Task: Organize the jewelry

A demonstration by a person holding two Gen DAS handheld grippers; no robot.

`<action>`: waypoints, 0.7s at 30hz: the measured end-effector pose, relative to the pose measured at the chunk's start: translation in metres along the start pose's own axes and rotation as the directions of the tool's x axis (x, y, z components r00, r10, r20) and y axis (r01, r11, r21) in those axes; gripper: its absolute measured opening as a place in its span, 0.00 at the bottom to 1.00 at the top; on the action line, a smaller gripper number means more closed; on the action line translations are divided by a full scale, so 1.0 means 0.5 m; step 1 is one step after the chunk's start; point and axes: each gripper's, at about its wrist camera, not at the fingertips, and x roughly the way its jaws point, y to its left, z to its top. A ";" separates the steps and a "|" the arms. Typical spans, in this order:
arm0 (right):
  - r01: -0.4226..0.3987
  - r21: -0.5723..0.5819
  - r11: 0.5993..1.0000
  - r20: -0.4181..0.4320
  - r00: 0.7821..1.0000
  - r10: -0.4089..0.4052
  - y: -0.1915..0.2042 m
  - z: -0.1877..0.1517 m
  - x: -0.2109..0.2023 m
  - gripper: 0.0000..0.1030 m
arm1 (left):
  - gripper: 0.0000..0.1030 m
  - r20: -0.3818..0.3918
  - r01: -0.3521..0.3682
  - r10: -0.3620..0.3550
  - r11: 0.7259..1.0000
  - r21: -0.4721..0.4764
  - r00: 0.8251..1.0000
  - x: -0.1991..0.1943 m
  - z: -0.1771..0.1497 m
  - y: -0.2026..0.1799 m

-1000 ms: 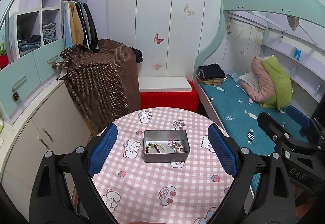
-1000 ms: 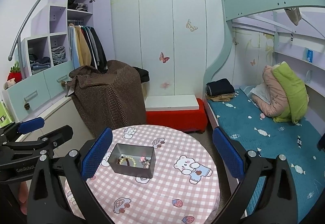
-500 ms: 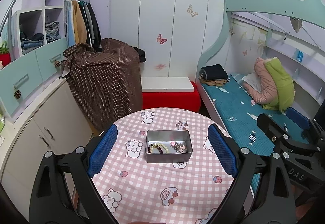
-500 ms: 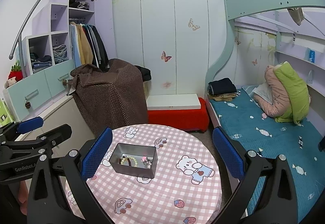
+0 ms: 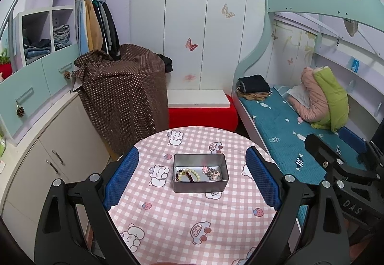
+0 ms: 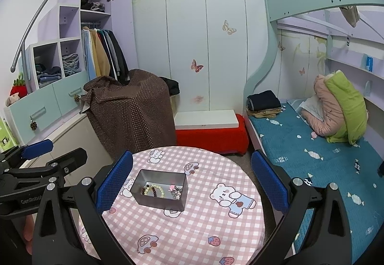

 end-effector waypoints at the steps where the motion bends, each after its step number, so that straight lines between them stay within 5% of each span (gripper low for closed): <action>1: -0.001 0.001 1.000 0.000 1.000 0.001 0.000 0.000 0.001 0.93 | 0.88 0.000 0.000 0.000 1.000 -0.001 1.000 0.000 0.000 0.000; 21: 0.000 -0.007 1.000 -0.004 1.000 0.000 0.005 0.001 0.011 0.93 | 0.88 0.002 -0.007 0.007 1.000 0.000 1.000 0.010 0.006 0.003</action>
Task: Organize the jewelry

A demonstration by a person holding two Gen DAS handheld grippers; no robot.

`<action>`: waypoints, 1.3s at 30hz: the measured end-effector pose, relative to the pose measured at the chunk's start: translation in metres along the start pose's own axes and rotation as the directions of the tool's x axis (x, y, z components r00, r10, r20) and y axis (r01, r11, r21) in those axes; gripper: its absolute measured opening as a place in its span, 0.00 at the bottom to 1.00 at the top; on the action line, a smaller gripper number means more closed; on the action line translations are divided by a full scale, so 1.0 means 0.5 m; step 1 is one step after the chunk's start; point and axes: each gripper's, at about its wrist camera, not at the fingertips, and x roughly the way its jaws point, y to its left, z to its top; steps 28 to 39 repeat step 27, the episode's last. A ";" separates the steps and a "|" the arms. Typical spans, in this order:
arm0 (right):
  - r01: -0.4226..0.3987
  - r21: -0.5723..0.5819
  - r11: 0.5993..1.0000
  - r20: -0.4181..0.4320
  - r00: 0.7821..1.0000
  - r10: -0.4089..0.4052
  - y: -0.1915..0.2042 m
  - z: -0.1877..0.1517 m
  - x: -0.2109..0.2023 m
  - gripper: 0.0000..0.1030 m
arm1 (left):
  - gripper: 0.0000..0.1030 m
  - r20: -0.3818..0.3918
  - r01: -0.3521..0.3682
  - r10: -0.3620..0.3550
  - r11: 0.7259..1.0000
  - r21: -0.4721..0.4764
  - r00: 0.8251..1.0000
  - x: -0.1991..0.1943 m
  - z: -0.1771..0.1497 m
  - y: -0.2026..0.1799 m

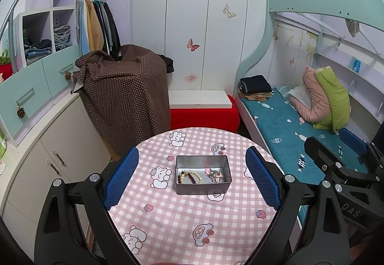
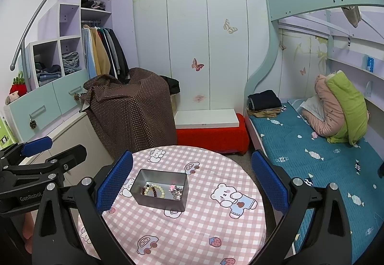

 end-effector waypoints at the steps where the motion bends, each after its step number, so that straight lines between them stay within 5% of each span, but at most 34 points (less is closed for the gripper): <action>1: 0.000 0.000 1.000 -0.002 1.000 0.000 -0.001 0.000 0.000 0.93 | 0.88 -0.001 -0.001 0.001 1.000 0.000 1.000 0.000 0.000 0.000; 39: 0.004 -0.003 1.000 -0.014 1.000 -0.004 -0.002 -0.009 0.010 0.93 | 0.88 -0.005 0.000 0.000 1.000 -0.003 1.000 0.003 -0.004 0.002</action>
